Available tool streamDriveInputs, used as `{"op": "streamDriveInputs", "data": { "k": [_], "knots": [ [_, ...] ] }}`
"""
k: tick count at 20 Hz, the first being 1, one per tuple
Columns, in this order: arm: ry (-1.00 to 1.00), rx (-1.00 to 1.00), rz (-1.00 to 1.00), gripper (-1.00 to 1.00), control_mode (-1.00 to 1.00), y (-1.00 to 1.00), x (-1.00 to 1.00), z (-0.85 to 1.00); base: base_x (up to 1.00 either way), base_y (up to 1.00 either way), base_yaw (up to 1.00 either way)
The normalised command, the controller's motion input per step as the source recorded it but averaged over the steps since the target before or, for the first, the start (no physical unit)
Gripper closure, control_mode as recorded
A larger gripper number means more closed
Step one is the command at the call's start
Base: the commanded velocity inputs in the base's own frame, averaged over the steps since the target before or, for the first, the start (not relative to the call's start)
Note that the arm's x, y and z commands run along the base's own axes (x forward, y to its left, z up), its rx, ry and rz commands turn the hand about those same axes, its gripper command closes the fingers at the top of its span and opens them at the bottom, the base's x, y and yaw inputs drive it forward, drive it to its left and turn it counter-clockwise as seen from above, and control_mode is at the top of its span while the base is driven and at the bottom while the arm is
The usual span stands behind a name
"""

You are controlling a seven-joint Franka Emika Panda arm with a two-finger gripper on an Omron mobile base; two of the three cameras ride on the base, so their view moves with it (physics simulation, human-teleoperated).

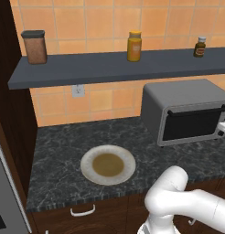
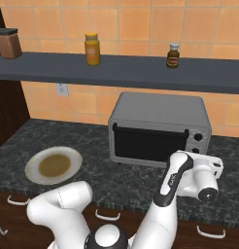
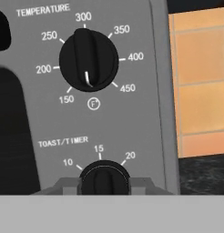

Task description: Pick up the kebab skewer and baguette bread, and place them inside the toaster oven. Close the toaster oven door and start by setting the timer.

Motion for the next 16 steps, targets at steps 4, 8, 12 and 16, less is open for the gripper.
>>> {"op": "streamDriveInputs", "data": {
  "k": [4, 8, 12, 16],
  "knots": [
    [0.00, 0.09, 0.00, 1.00, -1.00, 0.00, 0.00, 0.00, 0.00, 0.00, 0.00],
    [0.00, 0.11, -0.01, 1.00, -1.00, 0.00, 0.00, 0.00, 0.00, 0.00, 0.00],
    [0.00, 0.12, -0.01, 1.00, -1.00, 0.00, 0.00, 0.00, 0.00, 0.00, 0.00],
    [0.00, 0.12, -0.03, 1.00, -1.00, 0.00, 0.00, 0.00, 0.00, 0.00, 0.00]
  ]
}}
